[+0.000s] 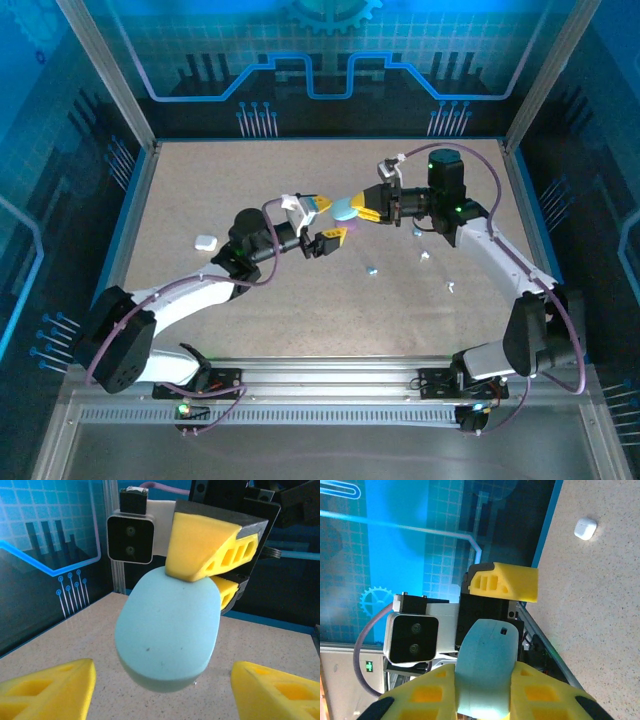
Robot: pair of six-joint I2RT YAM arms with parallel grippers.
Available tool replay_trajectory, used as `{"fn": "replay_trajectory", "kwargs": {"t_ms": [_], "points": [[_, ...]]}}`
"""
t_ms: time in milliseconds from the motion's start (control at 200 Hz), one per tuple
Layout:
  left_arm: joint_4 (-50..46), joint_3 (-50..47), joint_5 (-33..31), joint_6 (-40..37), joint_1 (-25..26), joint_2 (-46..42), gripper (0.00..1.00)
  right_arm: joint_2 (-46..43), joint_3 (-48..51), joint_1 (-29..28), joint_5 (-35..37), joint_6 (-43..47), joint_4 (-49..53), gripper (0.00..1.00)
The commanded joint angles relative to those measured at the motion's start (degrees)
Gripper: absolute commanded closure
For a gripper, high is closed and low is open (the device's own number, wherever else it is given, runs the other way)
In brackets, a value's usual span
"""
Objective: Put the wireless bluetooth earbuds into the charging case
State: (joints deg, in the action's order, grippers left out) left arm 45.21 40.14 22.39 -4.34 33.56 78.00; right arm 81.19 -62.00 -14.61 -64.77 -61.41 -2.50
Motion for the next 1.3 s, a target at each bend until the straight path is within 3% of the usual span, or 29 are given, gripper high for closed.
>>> {"fn": "replay_trajectory", "kwargs": {"t_ms": [0,160,410,450,580,640,755,1086,1296], "points": [[4.47,2.37,2.00,0.81,0.61,0.73,0.32,-1.56,0.54,-0.51,-1.19,-1.23,-2.17,0.83],[4.97,2.79,2.65,1.17,1.03,0.84,0.37,-1.38,0.81,-0.64,-1.14,-0.73,-1.37,0.83],[2.48,3.14,2.67,0.79,1.14,0.51,0.61,-1.21,0.63,-0.76,-1.00,0.13,-0.60,0.81],[1.43,3.42,2.60,0.37,1.07,0.18,0.65,-1.29,-0.25,-0.69,-0.25,3.15,3.23,0.79],[-7.28,5.53,2.63,-3.60,1.41,-1.53,0.72,-0.87,-7.85,-0.77,6.83,21.77,28.78,0.66],[-12.52,6.94,2.46,-6.25,1.68,-2.35,0.73,-0.61,-10.02,-0.77,8.96,26.07,34.35,0.56],[-20.01,8.99,1.62,-10.18,2.14,-3.39,0.73,-0.61,-12.24,-1.04,11.52,30.32,39.23,0.49],[-26.13,11.82,1.34,-13.61,3.20,-3.46,0.72,0.98,-14.56,-2.67,12.57,33.91,43.68,0.53],[-27.90,12.77,0.29,-14.50,3.59,-3.45,0.69,1.30,-13.88,-2.97,11.56,33.37,42.64,0.74]]}}
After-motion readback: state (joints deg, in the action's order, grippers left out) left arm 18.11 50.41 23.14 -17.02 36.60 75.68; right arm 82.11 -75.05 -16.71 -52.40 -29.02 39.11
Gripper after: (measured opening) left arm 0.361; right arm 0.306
